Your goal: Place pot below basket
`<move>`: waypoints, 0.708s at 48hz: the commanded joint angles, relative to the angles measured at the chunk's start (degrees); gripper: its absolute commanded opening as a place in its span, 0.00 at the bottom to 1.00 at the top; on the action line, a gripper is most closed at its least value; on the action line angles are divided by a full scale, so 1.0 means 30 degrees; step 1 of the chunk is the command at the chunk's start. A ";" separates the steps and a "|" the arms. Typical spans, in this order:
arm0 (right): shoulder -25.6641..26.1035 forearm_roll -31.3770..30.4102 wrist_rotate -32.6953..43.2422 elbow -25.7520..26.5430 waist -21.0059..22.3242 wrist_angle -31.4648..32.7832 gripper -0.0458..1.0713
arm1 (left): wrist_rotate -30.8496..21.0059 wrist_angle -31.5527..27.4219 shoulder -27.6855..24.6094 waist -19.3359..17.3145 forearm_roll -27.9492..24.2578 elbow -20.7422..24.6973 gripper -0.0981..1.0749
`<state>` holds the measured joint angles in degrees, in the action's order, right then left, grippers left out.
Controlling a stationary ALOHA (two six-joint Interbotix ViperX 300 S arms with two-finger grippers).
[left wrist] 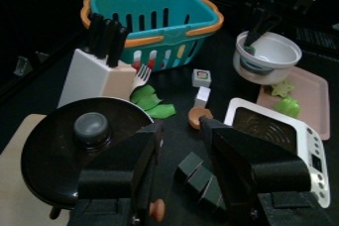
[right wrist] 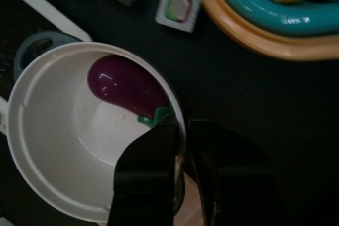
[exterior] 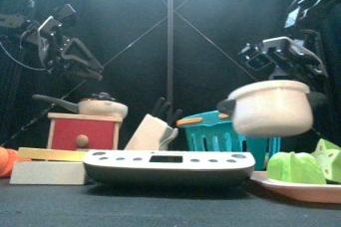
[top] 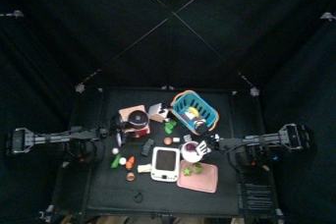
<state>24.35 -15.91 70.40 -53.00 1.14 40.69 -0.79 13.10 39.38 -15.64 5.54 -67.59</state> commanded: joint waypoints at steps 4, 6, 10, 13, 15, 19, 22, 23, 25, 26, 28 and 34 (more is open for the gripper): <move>0.0410 -0.0117 0.0146 -0.0381 0.0117 0.0000 0.51 | 0.0000 0.0088 0.0000 -0.0059 0.0000 0.0264 0.74; 0.0322 -0.0176 0.0146 -0.0498 0.0264 0.0000 0.51 | 0.0000 0.0088 0.0000 -0.0059 0.0000 0.0234 0.74; 0.0117 -0.0439 0.0176 -0.0732 0.0791 -0.0088 0.51 | 0.0000 0.0117 0.0000 -0.0059 0.0000 0.0234 0.74; -0.0029 -0.0674 0.0205 -0.0820 0.1172 -0.0264 0.51 | 0.0000 0.0088 0.0000 -0.0059 0.0000 0.0234 0.74; -0.0117 -0.0820 0.0205 -0.0879 0.1348 -0.0439 0.51 | 0.0029 0.0117 0.0000 -0.0059 0.0000 0.0205 0.74; -0.0322 -0.1230 0.0176 -0.0938 0.1641 -0.0996 0.52 | 0.0029 0.0088 0.0000 -0.0088 0.0000 0.0205 0.74; -0.0439 -0.1465 0.0176 -0.1025 0.1846 -0.1582 0.52 | 0.0000 0.0088 0.0000 -0.0088 0.0000 0.0234 0.74; -0.0469 -0.1523 0.0176 -0.1055 0.1904 -0.1758 0.52 | 0.0029 0.0088 0.0000 -0.0088 0.0000 0.0205 0.74; -0.0557 -0.1553 0.0205 -0.1172 0.2227 -0.2139 0.52 | 0.0029 0.0088 0.0000 -0.0117 0.0000 0.0205 0.74; -0.0615 -0.1553 0.0176 -0.1230 0.2344 -0.2256 0.52 | 0.0000 0.0088 0.0000 -0.0146 0.0000 0.0205 0.74; -0.0703 -0.1553 0.0176 -0.1318 0.2520 -0.2402 0.52 | 0.0029 0.0088 0.0000 -0.0146 0.0000 0.0205 0.74; -0.0908 -0.1553 0.0176 -0.1611 0.2695 -0.2695 0.52 | 0.0029 0.0088 0.0000 -0.0146 -0.0029 0.0176 0.74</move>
<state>21.36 -20.48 70.84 -57.92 8.88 33.31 -0.88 13.18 39.38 -15.82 5.54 -67.59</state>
